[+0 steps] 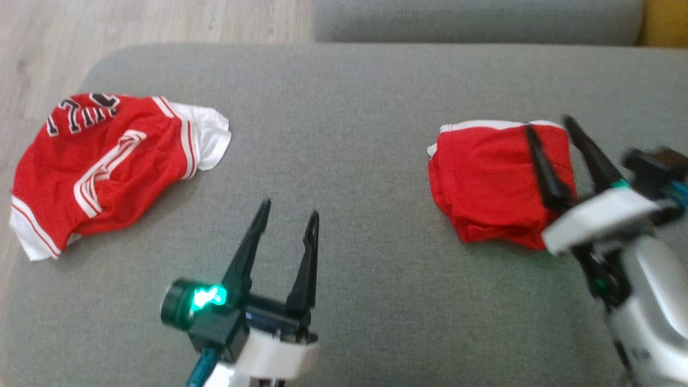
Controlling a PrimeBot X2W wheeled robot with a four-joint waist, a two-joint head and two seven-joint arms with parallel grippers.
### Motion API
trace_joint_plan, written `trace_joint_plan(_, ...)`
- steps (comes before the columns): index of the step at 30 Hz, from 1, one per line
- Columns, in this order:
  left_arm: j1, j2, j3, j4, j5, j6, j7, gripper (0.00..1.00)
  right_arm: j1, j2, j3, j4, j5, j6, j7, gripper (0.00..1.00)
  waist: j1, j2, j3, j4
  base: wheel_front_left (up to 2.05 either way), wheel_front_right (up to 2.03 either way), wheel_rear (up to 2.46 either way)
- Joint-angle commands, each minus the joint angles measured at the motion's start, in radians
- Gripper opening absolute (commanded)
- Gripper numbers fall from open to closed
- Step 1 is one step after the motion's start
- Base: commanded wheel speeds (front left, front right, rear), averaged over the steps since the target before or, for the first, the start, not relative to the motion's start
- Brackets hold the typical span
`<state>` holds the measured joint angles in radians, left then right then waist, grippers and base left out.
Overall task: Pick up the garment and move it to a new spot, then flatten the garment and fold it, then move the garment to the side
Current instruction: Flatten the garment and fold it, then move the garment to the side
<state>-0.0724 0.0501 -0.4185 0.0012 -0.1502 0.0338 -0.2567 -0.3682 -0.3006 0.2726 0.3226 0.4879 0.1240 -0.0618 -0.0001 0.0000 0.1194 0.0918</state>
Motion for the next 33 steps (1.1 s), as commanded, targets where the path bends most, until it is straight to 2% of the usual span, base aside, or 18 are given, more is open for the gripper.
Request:
trace_joint_plan(1, 0.002, 0.0, 0.032, -0.028, -0.006, 0.005, -0.005, 1.0, 0.047, -0.025, -0.021, -0.049, 0.015, 0.007, 0.005, 1.0, 0.0001, 0.0, -0.027, -0.007, 0.0, 0.0, 0.0)
trace_joint_plan(3, 0.013, 0.0, 0.031, -0.031, -0.008, 0.008, -0.005, 1.0, 0.114, -0.046, -0.09, -0.084, 0.031, 0.007, 0.0, 1.0, 0.0001, 0.0, -0.038, -0.006, 0.0, 0.0, 0.0)
trace_joint_plan(6, 0.034, 0.0, 0.045, -0.027, -0.003, 0.046, -0.005, 1.0, 0.214, -0.076, -0.154, -0.122, 0.003, 0.007, -0.048, 1.0, 0.0001, 0.0, -0.064, -0.005, 0.0, 0.0, 0.0)
trace_joint_plan(10, 0.078, 0.0, 0.073, -0.006, -0.022, 0.098, -0.005, 1.0, 0.339, -0.07, -0.187, -0.128, -0.04, 0.007, -0.145, 1.0, 0.0001, 0.0, -0.118, -0.007, 0.0, 0.0, 0.0)
trace_joint_plan(13, 0.118, 0.0, 0.099, 0.005, -0.031, 0.116, -0.005, 1.0, 0.401, -0.047, -0.198, -0.119, -0.09, 0.007, -0.191, 1.0, 0.0001, 0.0, -0.142, -0.016, 0.0, 0.0, 0.0)
trace_joint_plan(16, 0.142, 0.0, 0.119, 0.009, -0.029, 0.118, -0.005, 1.0, 0.42, -0.026, -0.213, -0.135, -0.178, 0.007, -0.198, 1.0, 0.0001, 0.0, -0.154, -0.023, 0.0, 0.0, 0.0)
trace_joint_plan(21, 0.194, 0.0, 0.171, 0.008, -0.012, 0.115, -0.005, 1.0, 0.503, 0.094, -0.229, -0.208, -0.315, 0.007, -0.2, 1.0, 0.0001, 0.0, -0.181, -0.039, 0.0, 0.0, 0.0)
trace_joint_plan(25, 0.24, 0.0, 0.205, 0.014, -0.013, 0.109, -0.005, 1.0, 0.547, 0.141, -0.187, -0.223, -0.356, 0.007, -0.2, 1.0, 0.0001, 0.0, -0.202, -0.057, 0.0, 0.0, 0.0)
trace_joint_plan(33, 0.26, 0.0, 0.22, 0.037, -0.004, 0.097, -0.005, 1.0, 0.577, 0.164, -0.159, -0.243, -0.365, 0.007, -0.2, 1.0, 0.0001, 0.0, -0.216, -0.067, 0.0, 0.0, 0.0)
